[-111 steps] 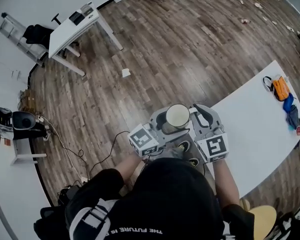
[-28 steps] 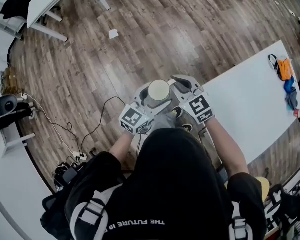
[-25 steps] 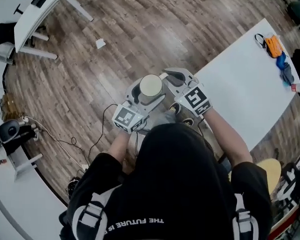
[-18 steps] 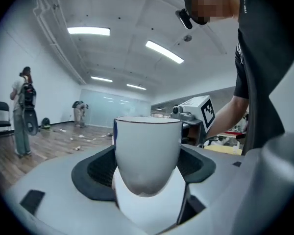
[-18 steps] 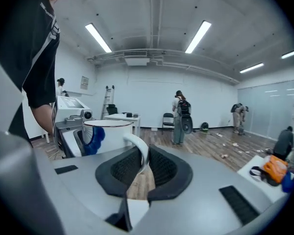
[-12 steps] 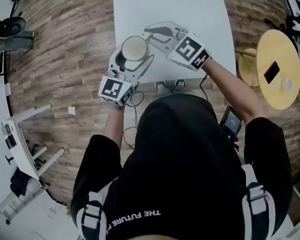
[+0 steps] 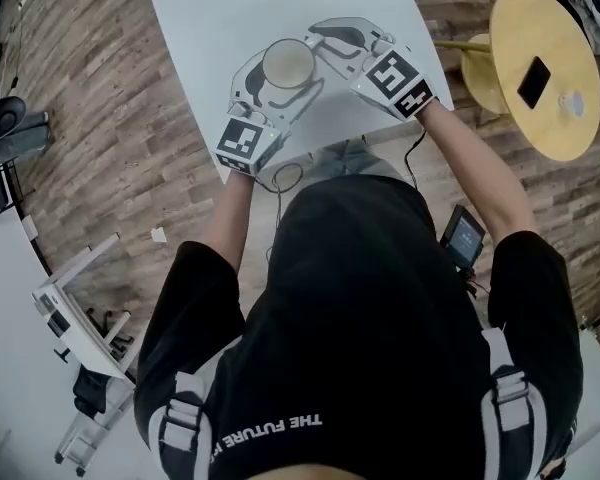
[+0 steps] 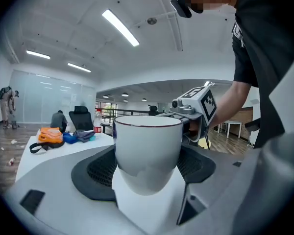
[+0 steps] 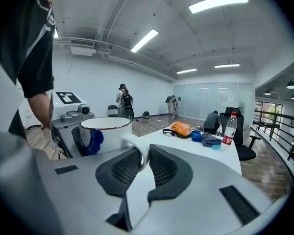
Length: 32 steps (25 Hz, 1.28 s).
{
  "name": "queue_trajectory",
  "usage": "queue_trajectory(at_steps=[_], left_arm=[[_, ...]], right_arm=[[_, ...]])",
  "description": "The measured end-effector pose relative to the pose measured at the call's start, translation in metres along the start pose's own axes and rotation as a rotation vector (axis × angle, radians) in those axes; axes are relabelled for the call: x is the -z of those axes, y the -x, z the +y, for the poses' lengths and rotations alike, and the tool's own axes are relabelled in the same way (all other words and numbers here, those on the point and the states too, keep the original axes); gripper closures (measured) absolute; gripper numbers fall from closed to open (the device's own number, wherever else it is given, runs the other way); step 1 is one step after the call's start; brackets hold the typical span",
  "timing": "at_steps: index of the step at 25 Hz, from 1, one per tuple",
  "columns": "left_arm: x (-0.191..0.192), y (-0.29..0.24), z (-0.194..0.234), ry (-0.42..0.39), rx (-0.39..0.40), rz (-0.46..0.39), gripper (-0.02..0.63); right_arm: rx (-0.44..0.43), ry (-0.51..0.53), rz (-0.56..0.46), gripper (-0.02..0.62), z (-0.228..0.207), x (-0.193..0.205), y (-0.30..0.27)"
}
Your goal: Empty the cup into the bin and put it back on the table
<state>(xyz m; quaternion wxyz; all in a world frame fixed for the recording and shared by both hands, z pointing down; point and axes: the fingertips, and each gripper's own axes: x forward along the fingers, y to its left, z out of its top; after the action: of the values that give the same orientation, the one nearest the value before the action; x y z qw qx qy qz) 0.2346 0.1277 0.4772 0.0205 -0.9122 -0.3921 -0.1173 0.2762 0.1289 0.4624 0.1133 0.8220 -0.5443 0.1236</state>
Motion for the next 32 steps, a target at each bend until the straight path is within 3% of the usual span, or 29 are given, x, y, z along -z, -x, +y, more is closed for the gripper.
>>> queue_trajectory(at_steps=[8, 13, 20, 32], left_arm=[[0.091, -0.044, 0.004, -0.041, 0.061, 0.201, 0.235], [0.135, -0.051, 0.015, -0.044, 0.075, 0.285, 0.235], [0.149, -0.052, 0.019, -0.018, 0.065, 0.311, 0.235], [0.151, -0.052, 0.018, -0.042, 0.077, 0.297, 0.235]], right_arm=[[0.003, -0.052, 0.132, 0.545, -0.015, 0.103, -0.022], [-0.001, -0.049, 0.167, 0.545, -0.018, 0.135, -0.04], [-0.002, -0.017, 0.189, 0.543, -0.017, 0.143, -0.047], [0.027, -0.067, 0.177, 0.543, -0.015, 0.149, -0.047]])
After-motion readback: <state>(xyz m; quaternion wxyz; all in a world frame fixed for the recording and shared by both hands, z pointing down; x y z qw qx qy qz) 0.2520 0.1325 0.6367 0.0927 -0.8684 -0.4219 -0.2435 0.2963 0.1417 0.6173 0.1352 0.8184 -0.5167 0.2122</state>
